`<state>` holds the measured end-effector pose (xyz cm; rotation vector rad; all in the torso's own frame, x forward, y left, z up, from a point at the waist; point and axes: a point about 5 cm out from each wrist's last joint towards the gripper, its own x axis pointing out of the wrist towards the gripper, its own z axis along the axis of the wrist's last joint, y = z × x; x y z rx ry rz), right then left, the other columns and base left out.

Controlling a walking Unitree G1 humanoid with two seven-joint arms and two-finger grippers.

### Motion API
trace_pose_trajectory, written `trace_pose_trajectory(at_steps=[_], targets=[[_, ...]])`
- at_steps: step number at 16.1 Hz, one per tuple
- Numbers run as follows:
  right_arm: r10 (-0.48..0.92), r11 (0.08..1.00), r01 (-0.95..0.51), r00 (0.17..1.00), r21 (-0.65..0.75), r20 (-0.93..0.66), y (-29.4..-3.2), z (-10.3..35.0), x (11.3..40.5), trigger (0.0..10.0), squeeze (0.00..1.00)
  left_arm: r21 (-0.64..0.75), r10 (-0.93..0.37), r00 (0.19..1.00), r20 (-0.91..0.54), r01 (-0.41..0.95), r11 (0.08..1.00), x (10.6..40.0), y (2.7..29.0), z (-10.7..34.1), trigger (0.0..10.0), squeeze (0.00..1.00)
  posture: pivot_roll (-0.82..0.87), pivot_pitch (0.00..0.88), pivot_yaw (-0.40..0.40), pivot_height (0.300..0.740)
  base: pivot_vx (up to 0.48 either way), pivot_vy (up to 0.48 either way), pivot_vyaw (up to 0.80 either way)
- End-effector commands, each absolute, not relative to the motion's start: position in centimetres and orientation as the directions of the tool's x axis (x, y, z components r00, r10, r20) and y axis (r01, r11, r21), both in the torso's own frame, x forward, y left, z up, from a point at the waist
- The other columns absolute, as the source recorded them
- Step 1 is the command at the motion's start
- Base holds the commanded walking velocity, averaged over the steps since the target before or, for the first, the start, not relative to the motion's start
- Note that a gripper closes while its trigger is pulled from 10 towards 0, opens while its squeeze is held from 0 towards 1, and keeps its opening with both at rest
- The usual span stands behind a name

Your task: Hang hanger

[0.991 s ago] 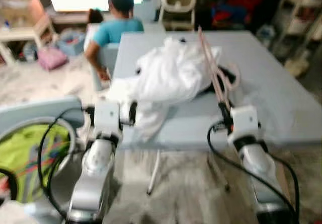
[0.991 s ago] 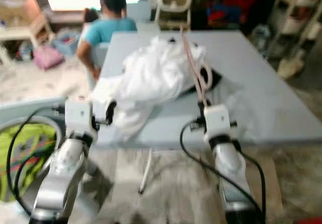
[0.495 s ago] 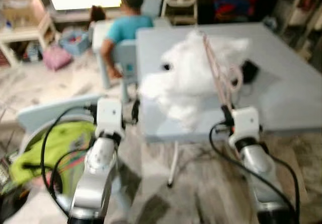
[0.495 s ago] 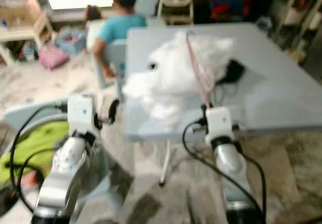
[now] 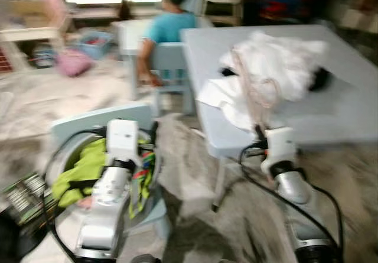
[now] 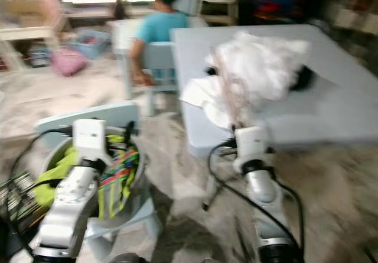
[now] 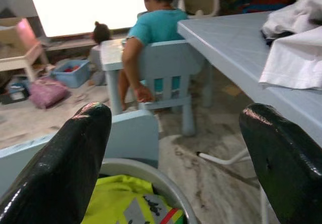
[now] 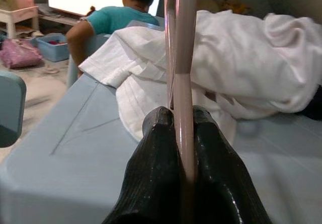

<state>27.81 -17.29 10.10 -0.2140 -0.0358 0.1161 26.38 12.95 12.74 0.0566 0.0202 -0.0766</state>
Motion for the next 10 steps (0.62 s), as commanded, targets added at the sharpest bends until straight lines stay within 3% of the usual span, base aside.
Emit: trace_pose_trajectory(at_steps=[1,10], targets=[[0.1,0.972,-0.092,0.995,-0.215,0.026,-17.94,10.37,27.9,10.0,0.0,0.032,-0.121,0.993,-0.016,0.121,0.992,26.39,12.04,12.95,10.0,0.0,0.01,0.004,-0.01,0.74,0.0,0.0,-0.8],[0.1,0.972,-0.092,0.995,-0.215,0.026,-17.99,10.51,28.14,10.0,0.0,-0.026,-0.21,0.978,-0.008,0.21,0.977,26.26,11.7,13.24,10.0,0.0,0.01,0.005,-0.007,0.74,0.0,0.0,-0.8]])
